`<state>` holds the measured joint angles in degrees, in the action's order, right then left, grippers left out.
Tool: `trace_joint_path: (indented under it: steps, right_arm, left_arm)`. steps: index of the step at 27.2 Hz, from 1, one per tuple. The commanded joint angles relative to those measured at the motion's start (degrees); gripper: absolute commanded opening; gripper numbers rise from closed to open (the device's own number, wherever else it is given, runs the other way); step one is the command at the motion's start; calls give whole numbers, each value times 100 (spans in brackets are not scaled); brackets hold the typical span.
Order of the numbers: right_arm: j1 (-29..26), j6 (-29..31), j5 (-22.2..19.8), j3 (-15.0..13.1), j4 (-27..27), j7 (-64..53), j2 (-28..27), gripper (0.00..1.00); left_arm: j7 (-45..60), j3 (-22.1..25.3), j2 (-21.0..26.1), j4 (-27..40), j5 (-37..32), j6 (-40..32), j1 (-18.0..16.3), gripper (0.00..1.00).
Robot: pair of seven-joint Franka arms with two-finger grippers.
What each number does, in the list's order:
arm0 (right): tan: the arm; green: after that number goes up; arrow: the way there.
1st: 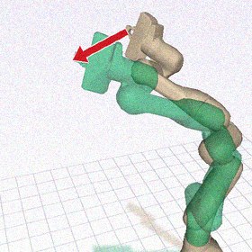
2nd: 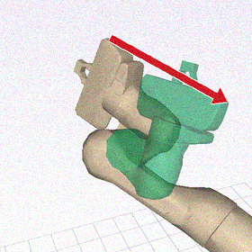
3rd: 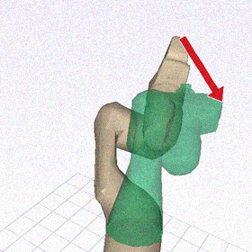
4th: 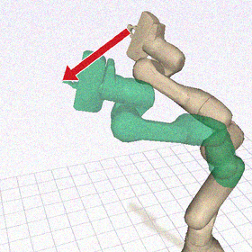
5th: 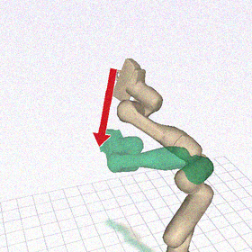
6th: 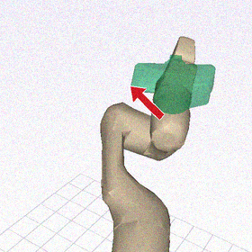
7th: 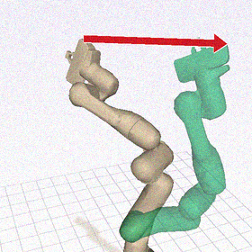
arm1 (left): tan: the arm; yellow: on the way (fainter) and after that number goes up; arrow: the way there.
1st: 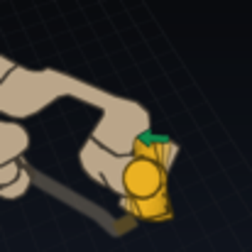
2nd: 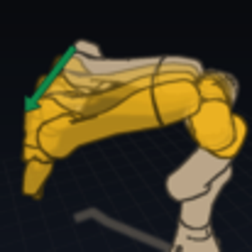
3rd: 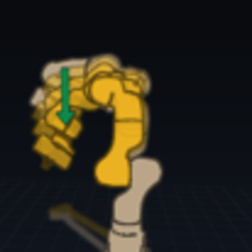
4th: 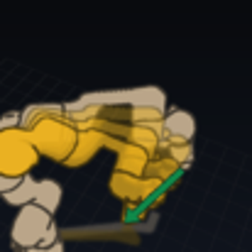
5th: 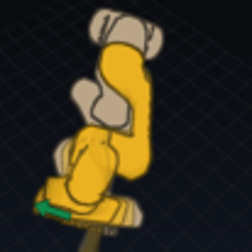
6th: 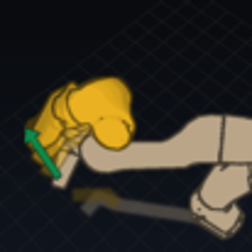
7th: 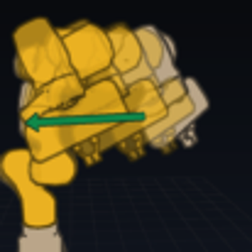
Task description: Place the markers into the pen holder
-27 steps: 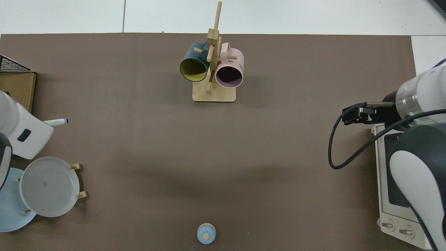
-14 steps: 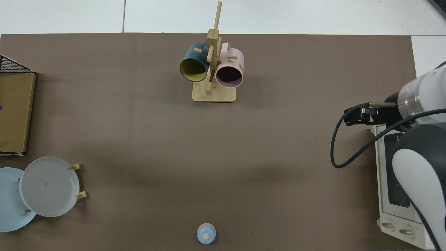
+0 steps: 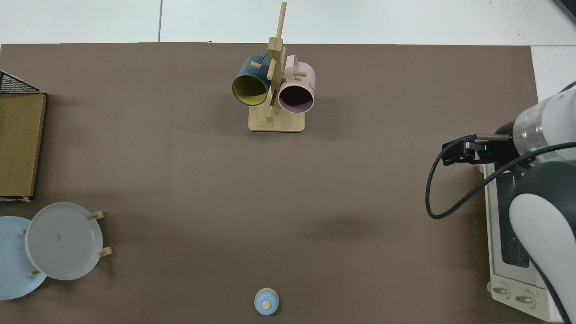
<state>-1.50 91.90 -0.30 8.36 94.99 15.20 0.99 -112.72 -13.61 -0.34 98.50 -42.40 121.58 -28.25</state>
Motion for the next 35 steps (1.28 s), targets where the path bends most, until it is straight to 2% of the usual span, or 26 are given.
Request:
trace_joint_path:
  steps: [1, 16, 25, 28, 35]
  right_arm:
    - [-88, -76, 180, 43, 257, -122, 244, 100]
    - [-140, -40, 180, 43, 257, -140, 235, 100]
    - [-149, -40, 180, 43, 266, -140, 235, 100]
    - [-149, -49, 180, 52, 274, -140, 235, 100]
    - [-149, -40, 180, 43, 275, -140, 235, 100]
  left_arm:
    - [-663, -80, 87, -103, -110, 409, -294, 0]
    - [-1041, -80, 315, -68, -321, 1411, -655, 0]
    - [-1051, -80, 499, -15, -321, 1534, -769, 0]
    - [-1051, -80, 658, -15, -321, 1711, -927, 0]
    - [-1051, -89, 623, 126, -321, 1553, -910, 0]
